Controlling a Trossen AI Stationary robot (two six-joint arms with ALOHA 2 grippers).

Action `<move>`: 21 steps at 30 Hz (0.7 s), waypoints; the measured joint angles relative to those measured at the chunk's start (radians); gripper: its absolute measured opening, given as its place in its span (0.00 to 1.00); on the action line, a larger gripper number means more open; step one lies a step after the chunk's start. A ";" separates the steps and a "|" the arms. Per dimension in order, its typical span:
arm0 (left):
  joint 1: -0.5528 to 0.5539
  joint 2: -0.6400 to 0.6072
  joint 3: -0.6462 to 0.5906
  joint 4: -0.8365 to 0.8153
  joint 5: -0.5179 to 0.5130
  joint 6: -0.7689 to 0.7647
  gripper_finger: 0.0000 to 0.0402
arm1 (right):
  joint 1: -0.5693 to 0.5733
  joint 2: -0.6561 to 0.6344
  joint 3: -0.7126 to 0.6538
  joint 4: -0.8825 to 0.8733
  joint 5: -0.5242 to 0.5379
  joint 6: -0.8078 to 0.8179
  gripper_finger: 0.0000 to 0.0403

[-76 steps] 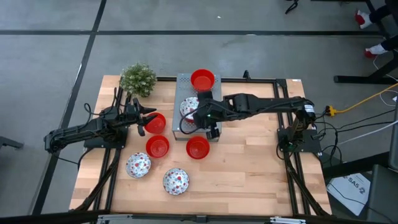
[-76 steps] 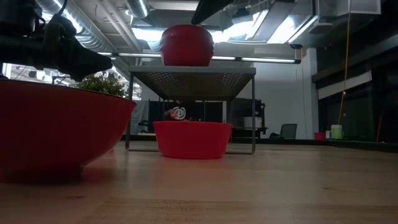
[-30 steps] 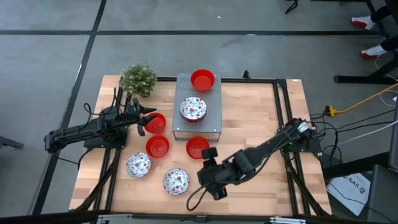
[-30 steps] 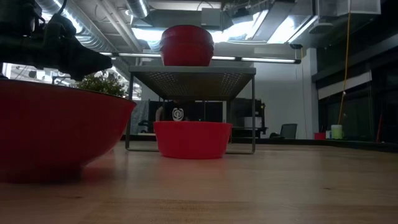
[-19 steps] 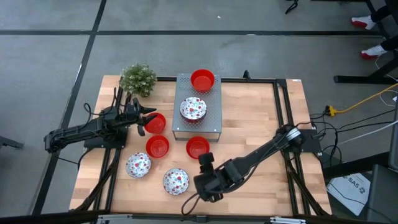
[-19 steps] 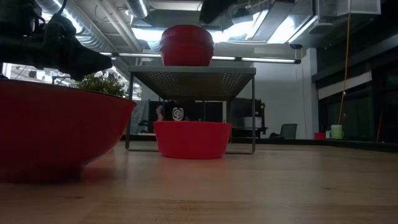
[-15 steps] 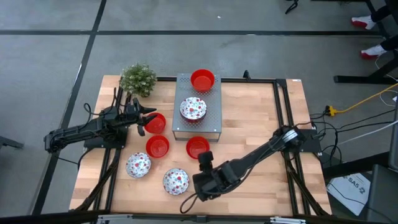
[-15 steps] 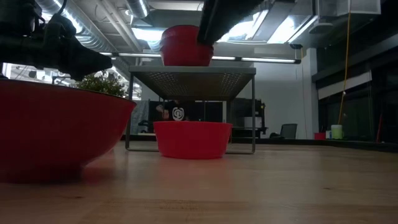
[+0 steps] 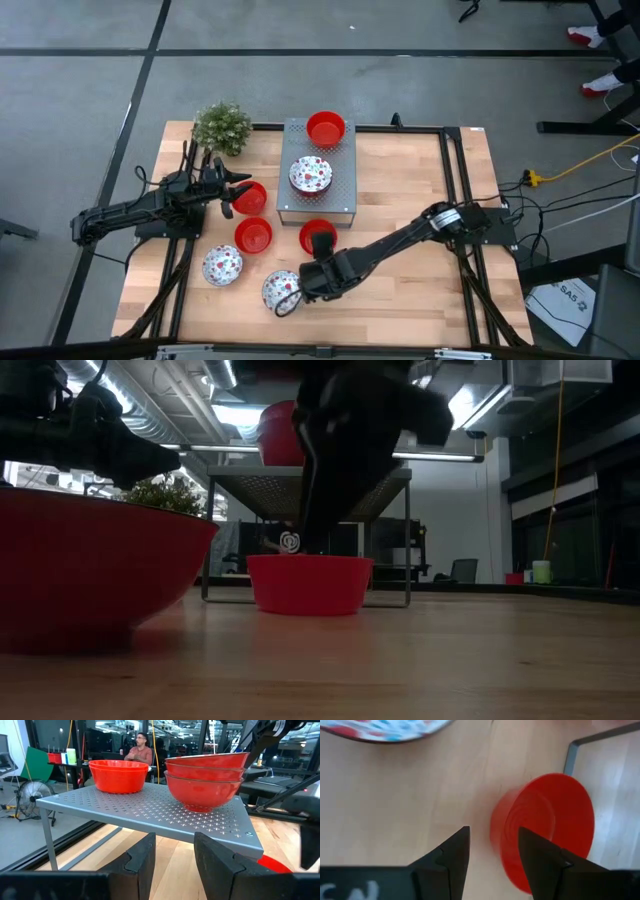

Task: Pick & Place Mini bowls
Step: Stack the red bowl on the red bowl on the shelf

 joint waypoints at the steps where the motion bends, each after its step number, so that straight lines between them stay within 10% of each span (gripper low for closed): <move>1: 0.000 0.000 0.000 0.000 0.000 0.000 0.32 | -0.005 0.005 0.000 0.000 -0.001 0.000 0.41; 14: 0.000 0.000 0.000 0.000 0.000 0.000 0.32 | -0.052 0.041 0.000 0.013 -0.065 -0.002 0.39; 21: 0.000 0.000 0.000 0.000 0.000 0.000 0.32 | -0.051 0.042 0.000 0.017 -0.081 0.005 0.19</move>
